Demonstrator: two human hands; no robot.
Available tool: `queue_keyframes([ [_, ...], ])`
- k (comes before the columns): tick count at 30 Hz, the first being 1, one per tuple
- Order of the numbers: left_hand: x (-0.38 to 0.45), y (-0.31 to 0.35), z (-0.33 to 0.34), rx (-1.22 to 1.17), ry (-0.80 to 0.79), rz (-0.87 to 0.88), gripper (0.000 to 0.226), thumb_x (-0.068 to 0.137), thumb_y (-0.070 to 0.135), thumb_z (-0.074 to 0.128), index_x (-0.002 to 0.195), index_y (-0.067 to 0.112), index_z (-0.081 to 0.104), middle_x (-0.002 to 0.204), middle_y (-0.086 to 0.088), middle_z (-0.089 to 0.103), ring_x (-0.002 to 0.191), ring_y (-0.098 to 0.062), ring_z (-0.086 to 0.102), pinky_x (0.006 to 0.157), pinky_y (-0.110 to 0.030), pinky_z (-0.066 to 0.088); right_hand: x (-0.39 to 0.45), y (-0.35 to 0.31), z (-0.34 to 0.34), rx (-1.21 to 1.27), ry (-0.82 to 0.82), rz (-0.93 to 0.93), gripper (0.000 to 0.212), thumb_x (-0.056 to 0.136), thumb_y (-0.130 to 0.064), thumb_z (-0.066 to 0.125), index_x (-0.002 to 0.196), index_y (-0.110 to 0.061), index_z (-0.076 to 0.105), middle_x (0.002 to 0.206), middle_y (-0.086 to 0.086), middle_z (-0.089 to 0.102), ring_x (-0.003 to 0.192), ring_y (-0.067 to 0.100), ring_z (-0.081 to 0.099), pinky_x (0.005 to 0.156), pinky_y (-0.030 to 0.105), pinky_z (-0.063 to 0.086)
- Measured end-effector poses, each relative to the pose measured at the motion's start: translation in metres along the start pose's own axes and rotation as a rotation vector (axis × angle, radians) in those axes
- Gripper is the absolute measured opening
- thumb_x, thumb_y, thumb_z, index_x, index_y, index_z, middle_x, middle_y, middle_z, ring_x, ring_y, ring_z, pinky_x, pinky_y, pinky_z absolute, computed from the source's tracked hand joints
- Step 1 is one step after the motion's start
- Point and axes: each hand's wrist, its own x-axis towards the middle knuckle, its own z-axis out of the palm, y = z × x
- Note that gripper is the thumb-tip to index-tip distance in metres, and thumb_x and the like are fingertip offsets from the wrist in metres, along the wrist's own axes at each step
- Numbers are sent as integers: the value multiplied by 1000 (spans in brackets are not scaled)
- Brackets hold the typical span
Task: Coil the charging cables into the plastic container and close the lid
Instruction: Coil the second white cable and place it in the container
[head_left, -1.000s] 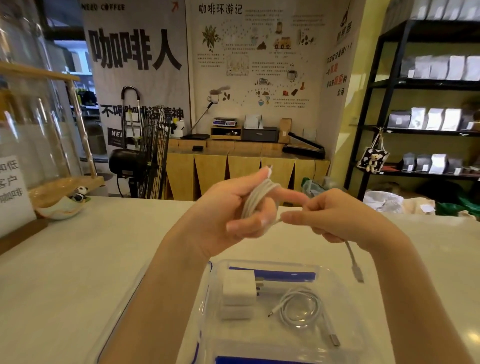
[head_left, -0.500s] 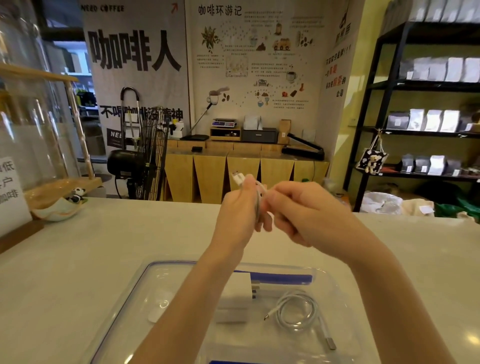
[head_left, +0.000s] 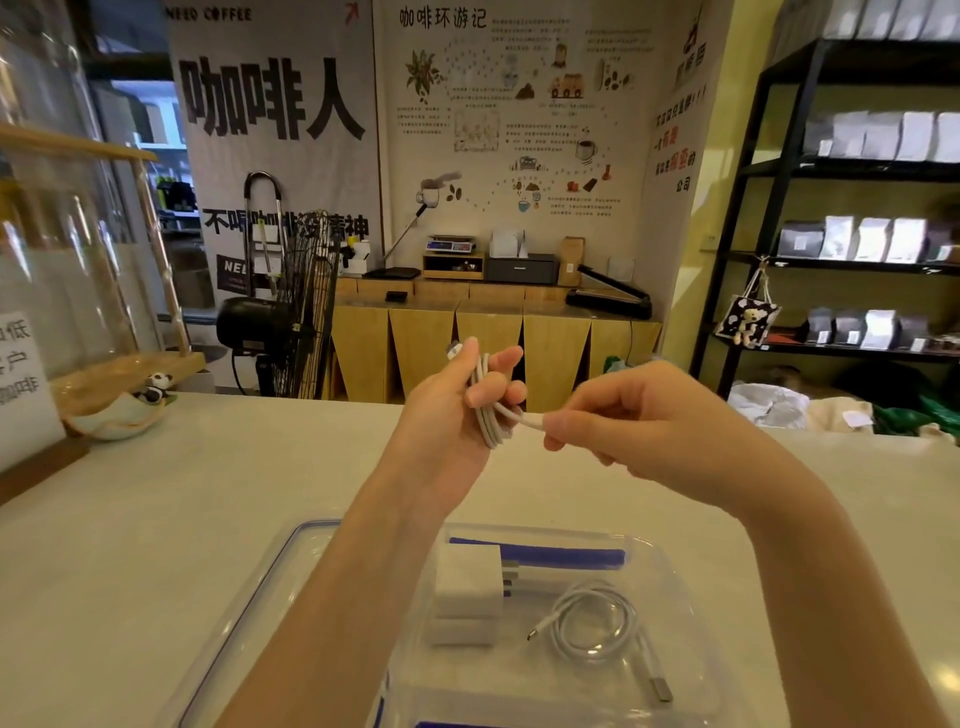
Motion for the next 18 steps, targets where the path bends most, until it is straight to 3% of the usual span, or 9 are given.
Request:
queue_keyframes([
  [3, -1, 1, -3, -132, -120, -114, 37, 96, 33, 29, 78, 12, 53, 34, 4, 40, 48, -8, 50, 63, -21, 43, -5, 1, -10, 138, 43, -7, 34, 75, -44, 51, 79, -17, 72, 57, -5, 63, 49, 4, 52, 43, 15, 42],
  [6, -9, 1, 2, -193, -368, -292, 33, 95, 30, 35, 78, 10, 55, 37, -1, 51, 54, -12, 55, 65, -22, 48, -2, 14, -16, 113, 228, -19, 26, 88, -31, 46, 108, -25, 61, 84, -5, 67, 62, 5, 58, 48, 19, 47],
  [8, -14, -3, 6, -161, -447, -352, 31, 95, 27, 38, 80, 7, 56, 39, -3, 53, 57, -14, 56, 68, -25, 47, 0, 19, -13, 95, 161, -17, 32, 89, -30, 45, 120, -31, 52, 93, 0, 67, 67, 9, 59, 51, 22, 48],
  [11, -13, -6, 7, -134, -513, -411, 34, 96, 28, 36, 79, 6, 57, 37, -1, 51, 56, -13, 56, 68, -24, 46, 1, 20, -7, 142, 3, -29, 39, 87, -28, 48, 126, -27, 48, 82, 6, 67, 62, 9, 59, 45, 21, 46],
  [14, -9, -5, 2, -130, -527, -426, 34, 94, 28, 39, 76, 8, 58, 37, 1, 53, 53, -11, 55, 66, -23, 45, 4, 20, -3, 194, 20, -24, 38, 88, -23, 51, 126, -22, 49, 69, 5, 63, 55, 9, 56, 40, 20, 45],
  [18, -5, 0, -1, 159, -357, -332, 42, 93, 34, 34, 68, 10, 57, 32, 5, 40, 46, -9, 49, 58, -22, 47, 8, 21, 4, 211, 64, 37, 34, 88, -20, 53, 121, -13, 54, 57, -5, 61, 47, 8, 55, 38, 22, 48],
])
